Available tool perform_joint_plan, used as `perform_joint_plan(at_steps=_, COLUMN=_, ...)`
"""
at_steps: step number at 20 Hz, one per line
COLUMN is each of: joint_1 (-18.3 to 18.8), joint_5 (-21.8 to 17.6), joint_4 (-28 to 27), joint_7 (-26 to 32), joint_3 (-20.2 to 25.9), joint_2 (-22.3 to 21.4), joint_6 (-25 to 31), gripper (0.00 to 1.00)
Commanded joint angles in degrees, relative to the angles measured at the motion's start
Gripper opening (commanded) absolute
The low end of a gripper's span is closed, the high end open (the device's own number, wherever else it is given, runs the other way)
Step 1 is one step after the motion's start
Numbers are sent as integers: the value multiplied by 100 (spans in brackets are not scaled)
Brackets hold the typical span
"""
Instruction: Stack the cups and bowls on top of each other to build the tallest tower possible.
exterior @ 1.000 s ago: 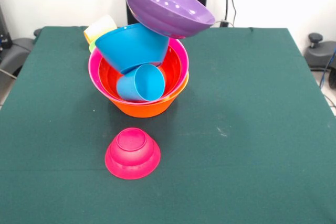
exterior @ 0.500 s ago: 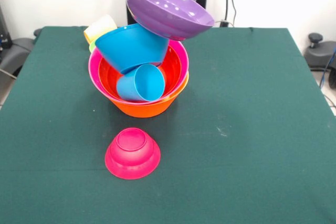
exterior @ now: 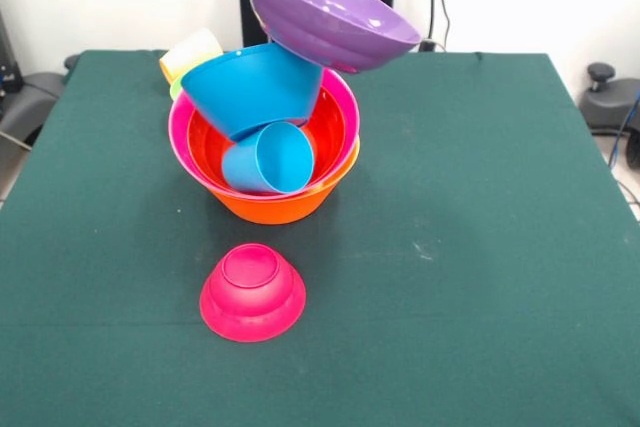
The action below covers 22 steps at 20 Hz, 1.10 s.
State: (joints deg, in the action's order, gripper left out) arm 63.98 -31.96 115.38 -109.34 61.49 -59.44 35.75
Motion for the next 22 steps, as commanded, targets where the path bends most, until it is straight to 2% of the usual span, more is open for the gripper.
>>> perform_joint_plan(at_steps=1, joint_1=94, joint_5=-150, joint_4=75, joint_7=1432, joint_3=306, joint_2=209, joint_6=343, gripper=0)
perform_joint_plan(at_steps=4, joint_1=242, joint_5=44, joint_4=39, joint_7=1604, joint_3=485, joint_2=139, joint_6=555, gripper=0)
perform_joint_plan(at_steps=14, joint_1=374, joint_5=240, joint_4=-290, joint_7=1768, joint_3=754, joint_2=158, joint_6=1070, gripper=0)
perform_joint_plan(at_steps=22, joint_1=333, joint_5=129, joint_4=-471, joint_7=1757, joint_3=737, joint_2=280, joint_6=1186, gripper=0)
